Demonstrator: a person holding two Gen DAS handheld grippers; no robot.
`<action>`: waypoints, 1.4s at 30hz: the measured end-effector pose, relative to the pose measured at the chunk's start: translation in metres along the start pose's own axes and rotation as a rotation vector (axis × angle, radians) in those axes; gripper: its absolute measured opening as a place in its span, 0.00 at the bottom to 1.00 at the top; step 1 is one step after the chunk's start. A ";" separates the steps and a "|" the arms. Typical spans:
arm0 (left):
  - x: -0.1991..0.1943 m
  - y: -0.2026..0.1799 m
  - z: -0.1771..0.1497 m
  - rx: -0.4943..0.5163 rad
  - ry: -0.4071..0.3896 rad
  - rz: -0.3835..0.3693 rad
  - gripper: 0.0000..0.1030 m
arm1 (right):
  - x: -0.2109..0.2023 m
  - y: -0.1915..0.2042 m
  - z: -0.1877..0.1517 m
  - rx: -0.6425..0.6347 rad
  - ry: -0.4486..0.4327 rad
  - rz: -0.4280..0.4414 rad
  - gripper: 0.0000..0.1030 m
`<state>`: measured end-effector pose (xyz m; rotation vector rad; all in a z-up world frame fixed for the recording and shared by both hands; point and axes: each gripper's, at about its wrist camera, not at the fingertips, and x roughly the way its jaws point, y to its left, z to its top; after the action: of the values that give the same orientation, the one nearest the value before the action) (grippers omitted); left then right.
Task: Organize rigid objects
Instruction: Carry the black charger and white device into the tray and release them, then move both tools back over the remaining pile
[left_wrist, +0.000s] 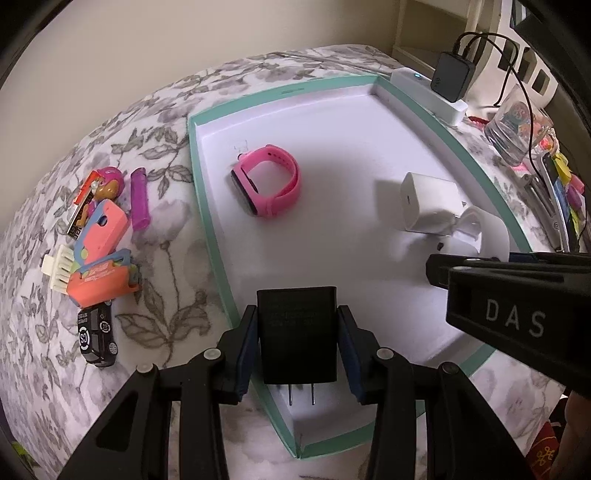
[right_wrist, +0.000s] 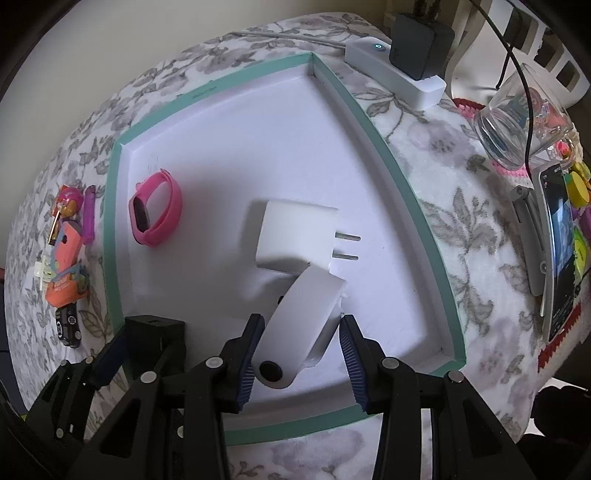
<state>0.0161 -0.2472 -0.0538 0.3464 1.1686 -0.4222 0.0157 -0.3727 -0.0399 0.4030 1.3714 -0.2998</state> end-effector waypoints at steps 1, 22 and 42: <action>0.000 0.001 0.000 -0.002 0.003 0.004 0.43 | 0.000 0.001 0.000 -0.003 -0.003 -0.001 0.45; -0.025 0.017 0.005 -0.077 -0.036 -0.058 0.68 | -0.054 0.010 0.006 -0.007 -0.167 -0.003 0.53; -0.051 0.175 -0.011 -0.545 -0.039 0.059 0.81 | -0.056 0.081 -0.002 -0.153 -0.191 0.062 0.60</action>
<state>0.0763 -0.0823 -0.0022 -0.1008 1.1822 -0.0485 0.0394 -0.3006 0.0231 0.2816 1.1831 -0.1766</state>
